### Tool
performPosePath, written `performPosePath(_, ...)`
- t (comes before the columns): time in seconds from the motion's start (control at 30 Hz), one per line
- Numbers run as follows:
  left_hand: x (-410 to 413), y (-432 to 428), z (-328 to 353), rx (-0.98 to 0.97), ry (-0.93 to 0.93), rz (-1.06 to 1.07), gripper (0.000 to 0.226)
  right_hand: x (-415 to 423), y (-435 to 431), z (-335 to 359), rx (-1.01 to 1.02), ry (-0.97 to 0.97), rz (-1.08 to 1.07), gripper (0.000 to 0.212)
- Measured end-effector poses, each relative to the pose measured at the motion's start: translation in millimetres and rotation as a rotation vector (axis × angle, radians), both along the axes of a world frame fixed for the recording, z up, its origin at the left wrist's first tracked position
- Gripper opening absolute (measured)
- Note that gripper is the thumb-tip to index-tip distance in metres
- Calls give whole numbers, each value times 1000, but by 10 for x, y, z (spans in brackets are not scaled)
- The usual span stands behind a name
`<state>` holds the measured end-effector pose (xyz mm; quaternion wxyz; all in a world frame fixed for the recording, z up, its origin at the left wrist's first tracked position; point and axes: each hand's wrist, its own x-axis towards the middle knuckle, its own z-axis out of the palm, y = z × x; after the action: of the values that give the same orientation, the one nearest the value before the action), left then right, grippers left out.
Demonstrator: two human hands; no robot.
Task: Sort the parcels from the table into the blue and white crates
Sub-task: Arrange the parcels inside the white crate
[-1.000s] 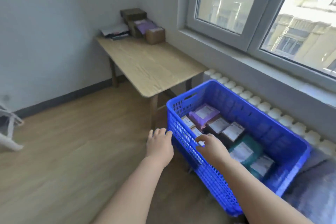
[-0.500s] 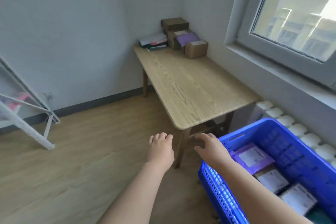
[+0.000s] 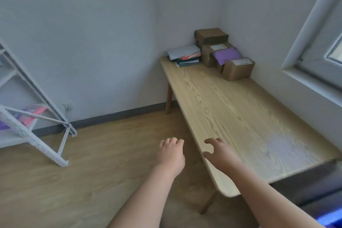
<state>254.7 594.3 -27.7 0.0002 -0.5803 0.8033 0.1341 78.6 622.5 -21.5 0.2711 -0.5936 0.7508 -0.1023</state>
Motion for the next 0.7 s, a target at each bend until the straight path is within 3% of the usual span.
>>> performPosePath(0.37,216,-2300,274,58,-17,-186,49,260,-1939,113,21,-25,-214,49)
performPosePath(0.7,-744,-4059,252,62,14,-372,45,-526,-3524,94,-120,-40,-425,47)
